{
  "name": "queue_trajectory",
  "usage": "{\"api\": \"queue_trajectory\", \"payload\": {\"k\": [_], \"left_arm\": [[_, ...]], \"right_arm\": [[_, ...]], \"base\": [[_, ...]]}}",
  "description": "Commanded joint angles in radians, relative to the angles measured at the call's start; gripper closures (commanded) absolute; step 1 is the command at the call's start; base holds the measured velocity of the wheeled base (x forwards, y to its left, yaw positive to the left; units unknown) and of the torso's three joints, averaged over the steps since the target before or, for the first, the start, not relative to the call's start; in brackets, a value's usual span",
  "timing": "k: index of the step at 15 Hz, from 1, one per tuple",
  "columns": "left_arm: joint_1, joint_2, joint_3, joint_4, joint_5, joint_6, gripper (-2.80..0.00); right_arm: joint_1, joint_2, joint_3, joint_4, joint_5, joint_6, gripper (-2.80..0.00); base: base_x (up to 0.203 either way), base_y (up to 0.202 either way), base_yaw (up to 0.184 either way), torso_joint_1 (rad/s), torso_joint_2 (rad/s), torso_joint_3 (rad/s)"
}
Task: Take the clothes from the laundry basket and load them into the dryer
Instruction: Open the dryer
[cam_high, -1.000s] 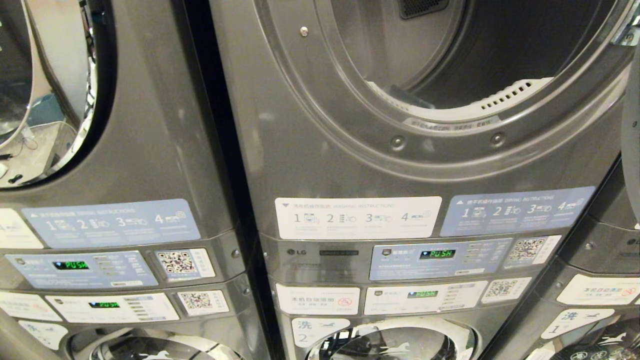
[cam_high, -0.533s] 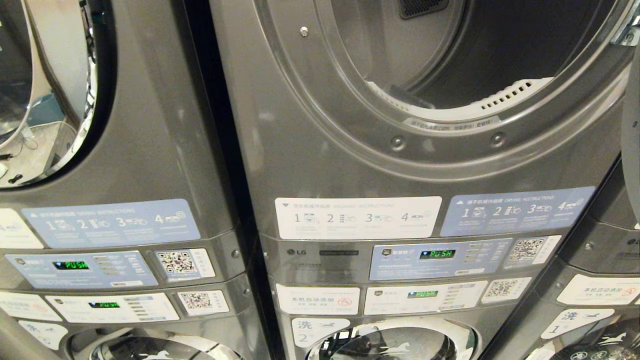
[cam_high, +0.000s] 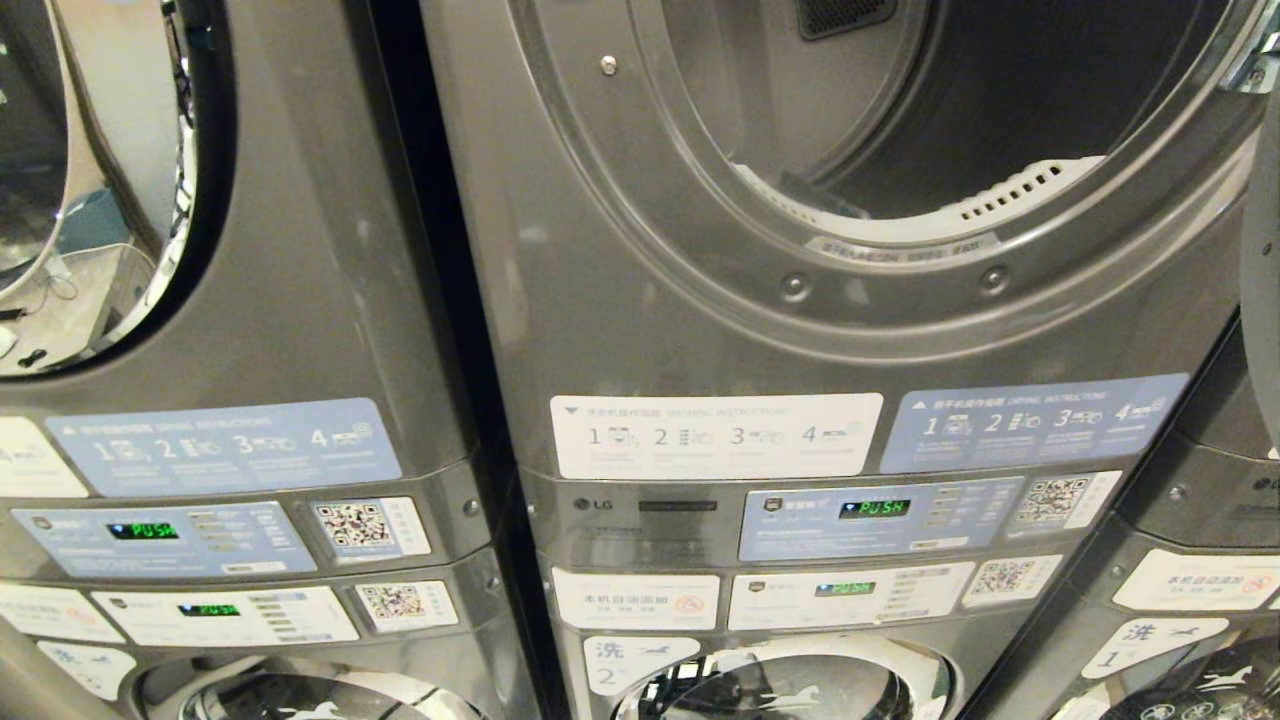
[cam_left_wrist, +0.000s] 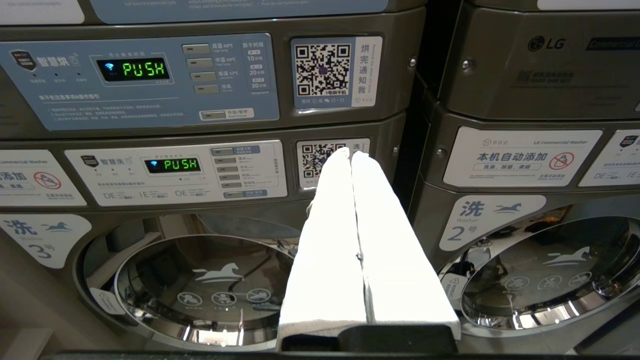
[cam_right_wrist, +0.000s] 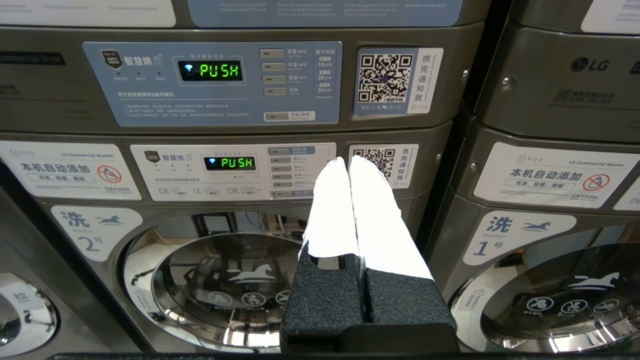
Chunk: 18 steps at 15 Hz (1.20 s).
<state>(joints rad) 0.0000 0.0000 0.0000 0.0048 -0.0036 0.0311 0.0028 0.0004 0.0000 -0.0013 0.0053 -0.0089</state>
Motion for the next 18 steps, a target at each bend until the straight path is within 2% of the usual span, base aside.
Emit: {"api": "queue_trajectory", "payload": {"k": [1,18], "left_arm": [[0.000,-0.002,0.000,0.000,0.001,0.000,0.00],[0.000,-0.001,0.000,0.001,0.001,-0.002,0.00]], "right_arm": [[0.000,0.000,0.000,0.000,0.001,0.000,0.00],[0.000,0.000,0.000,0.000,-0.001,-0.001,0.00]], "base": [[0.000,0.000,0.000,0.003,0.00,0.124],[0.000,0.000,0.000,0.002,0.00,0.195]]}}
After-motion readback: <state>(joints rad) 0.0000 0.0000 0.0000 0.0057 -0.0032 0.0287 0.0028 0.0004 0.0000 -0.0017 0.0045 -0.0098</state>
